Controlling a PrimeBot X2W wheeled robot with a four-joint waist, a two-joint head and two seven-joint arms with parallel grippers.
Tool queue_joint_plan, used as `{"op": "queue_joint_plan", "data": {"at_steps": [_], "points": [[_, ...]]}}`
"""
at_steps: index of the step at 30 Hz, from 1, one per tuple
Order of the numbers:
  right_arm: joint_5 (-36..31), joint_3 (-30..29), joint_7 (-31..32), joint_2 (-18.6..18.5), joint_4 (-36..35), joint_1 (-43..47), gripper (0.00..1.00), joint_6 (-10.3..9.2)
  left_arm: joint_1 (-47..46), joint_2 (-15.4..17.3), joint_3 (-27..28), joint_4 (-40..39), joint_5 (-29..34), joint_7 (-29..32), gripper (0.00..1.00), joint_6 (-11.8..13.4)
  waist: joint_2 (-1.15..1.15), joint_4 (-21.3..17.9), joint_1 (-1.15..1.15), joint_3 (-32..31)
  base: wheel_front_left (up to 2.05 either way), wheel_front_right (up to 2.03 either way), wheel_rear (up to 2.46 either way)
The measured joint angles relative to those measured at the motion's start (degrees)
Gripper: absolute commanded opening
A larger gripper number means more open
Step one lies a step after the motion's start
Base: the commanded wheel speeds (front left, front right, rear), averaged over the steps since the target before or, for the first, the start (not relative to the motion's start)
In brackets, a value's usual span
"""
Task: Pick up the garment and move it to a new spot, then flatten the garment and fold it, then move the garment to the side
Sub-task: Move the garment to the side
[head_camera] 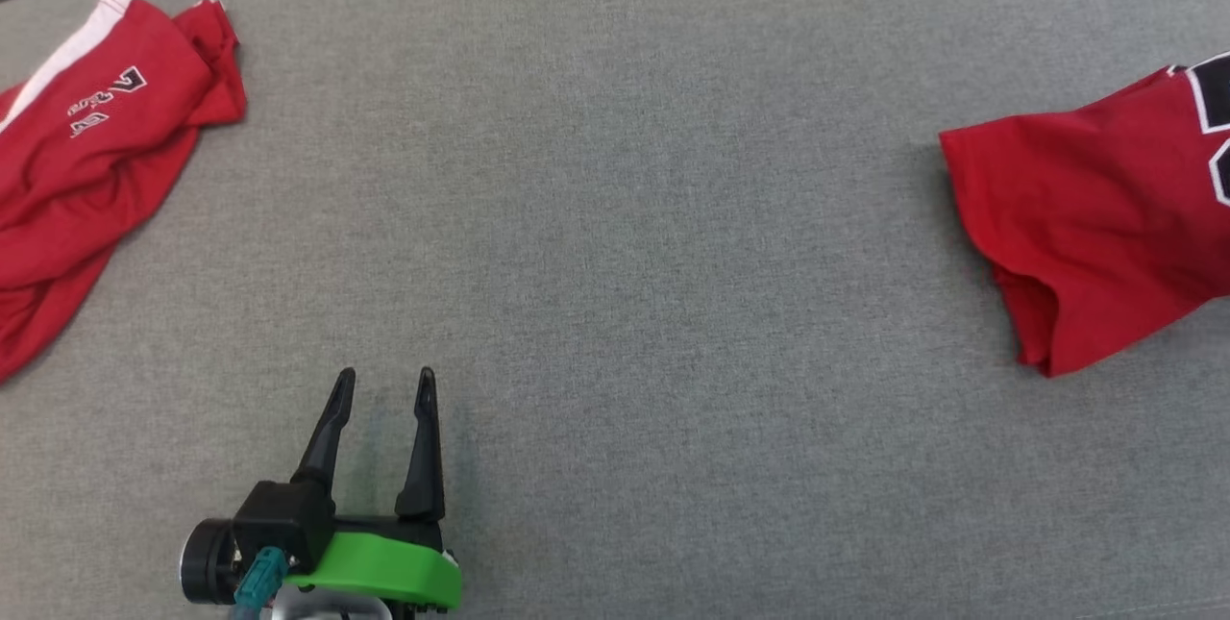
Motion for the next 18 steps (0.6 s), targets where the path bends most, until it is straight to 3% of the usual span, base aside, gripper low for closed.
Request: {"op": "queue_joint_plan", "data": {"at_steps": [14,15,16,18], "points": [[-3.66,-2.68,-4.25,-2.82,15.41,-7.83,0.00,0.01,-3.42,0.00,-0.64,-0.03,1.36,0.00,1.00,-0.19,0.00,0.01,0.00,7.15,0.00,0.00,0.00],[-4.45,-2.54,-5.23,-2.78,16.34,-8.29,0.32,0.01,-3.39,0.00,-0.45,0.07,1.37,0.00,1.00,-0.19,0.00,-0.06,0.00,7.06,0.00,0.00,0.00],[-5.22,-2.25,-5.89,-2.80,17.02,-8.66,1.00,0.01,-3.39,0.00,-0.38,0.16,1.45,0.00,1.00,-0.20,0.00,-0.11,0.00,6.93,0.00,0.00,0.00],[-7.15,-1.40,-7.56,-2.82,17.80,-9.18,1.00,0.01,-3.39,0.00,-0.32,0.15,1.52,0.00,1.00,-0.22,0.00,-0.19,0.00,6.52,0.00,0.00,0.00]]}}
